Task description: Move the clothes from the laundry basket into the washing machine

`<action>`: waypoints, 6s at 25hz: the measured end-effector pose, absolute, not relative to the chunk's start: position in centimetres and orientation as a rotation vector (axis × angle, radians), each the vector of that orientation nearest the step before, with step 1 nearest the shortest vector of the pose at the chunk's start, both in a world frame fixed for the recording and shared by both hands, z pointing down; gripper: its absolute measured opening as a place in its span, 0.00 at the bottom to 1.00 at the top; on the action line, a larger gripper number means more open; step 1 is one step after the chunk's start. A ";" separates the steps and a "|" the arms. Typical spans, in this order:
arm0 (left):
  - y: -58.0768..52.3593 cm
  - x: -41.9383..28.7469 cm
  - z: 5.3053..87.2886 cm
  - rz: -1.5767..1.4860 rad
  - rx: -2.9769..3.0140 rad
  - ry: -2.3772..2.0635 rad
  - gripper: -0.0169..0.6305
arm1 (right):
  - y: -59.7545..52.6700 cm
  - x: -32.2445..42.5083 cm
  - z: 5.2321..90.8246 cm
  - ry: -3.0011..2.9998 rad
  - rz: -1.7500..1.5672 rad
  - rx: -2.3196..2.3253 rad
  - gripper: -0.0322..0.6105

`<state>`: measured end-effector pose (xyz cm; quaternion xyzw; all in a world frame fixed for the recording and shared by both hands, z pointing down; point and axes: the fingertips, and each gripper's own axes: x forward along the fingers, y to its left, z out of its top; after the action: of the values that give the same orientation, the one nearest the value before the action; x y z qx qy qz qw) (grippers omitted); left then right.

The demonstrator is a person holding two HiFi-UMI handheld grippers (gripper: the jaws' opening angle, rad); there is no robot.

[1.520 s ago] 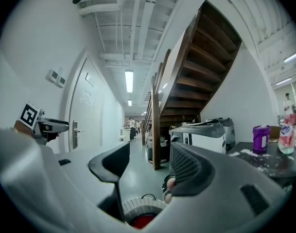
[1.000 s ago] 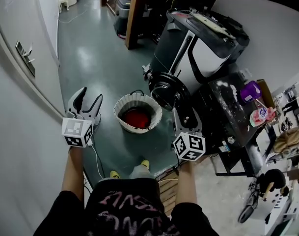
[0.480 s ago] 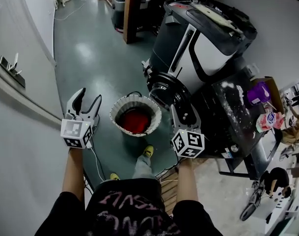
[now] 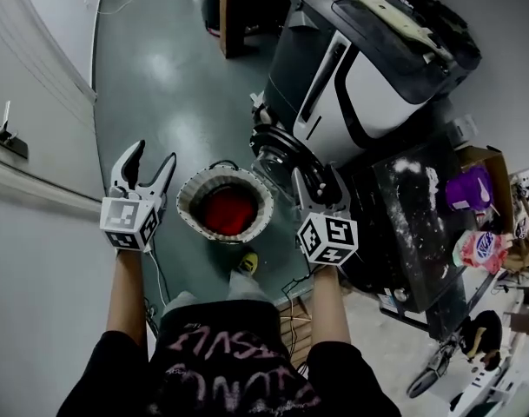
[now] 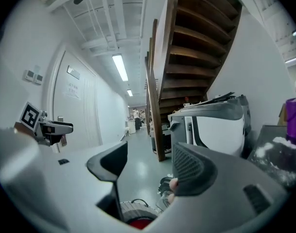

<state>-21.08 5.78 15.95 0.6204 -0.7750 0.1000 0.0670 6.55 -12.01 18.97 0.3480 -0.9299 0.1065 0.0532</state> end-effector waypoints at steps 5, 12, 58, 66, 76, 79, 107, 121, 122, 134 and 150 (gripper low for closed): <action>2.3 -20.1 16.1 0.381 1.891 -2.318 0.48 | -14.8 5.7 19.7 -2.834 0.398 1.026 0.51; 0.4 -21.5 18.2 0.360 1.894 -2.265 0.48 | -15.7 4.5 21.2 -2.787 0.430 1.049 0.51; 1.2 -20.7 60.6 0.380 1.661 -1.626 0.49 | -8.0 -2.4 60.6 -2.213 0.829 0.973 0.53; 1.8 -19.4 72.2 0.396 1.584 -1.534 0.49 | -6.8 -2.8 71.5 -2.121 0.904 0.947 0.53; 0.4 -20.1 86.1 0.471 1.537 -1.441 0.50 | -7.6 -3.8 84.3 -2.034 0.935 0.922 0.54; 0.1 -20.1 89.7 0.504 1.531 -1.414 0.51 | -7.4 -4.0 88.7 -1.979 0.960 0.895 0.54; 1.4 -16.9 111.1 0.740 1.404 -1.190 0.47 | -5.9 -2.6 111.7 -1.657 0.964 0.844 0.32; -1.1 -15.8 105.1 0.574 1.537 -1.227 0.10 | -6.8 -5.6 106.5 -1.834 1.016 0.798 0.07; -1.2 -15.6 104.2 0.571 1.549 -1.231 0.10 | -7.0 -6.0 105.5 -1.854 1.014 0.803 0.07; -0.2 -16.9 87.6 0.469 1.610 -1.358 0.09 | -7.8 -5.7 89.0 -2.020 0.938 0.856 0.06; -2.1 -19.0 61.9 0.396 1.795 -1.487 0.09 | -8.2 -3.3 64.5 -2.187 0.911 1.016 0.06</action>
<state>-18.99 -2.09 61.89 0.7027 -0.5820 0.1550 0.3787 -3.31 -8.21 64.47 0.3786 -0.8149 0.3396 0.2780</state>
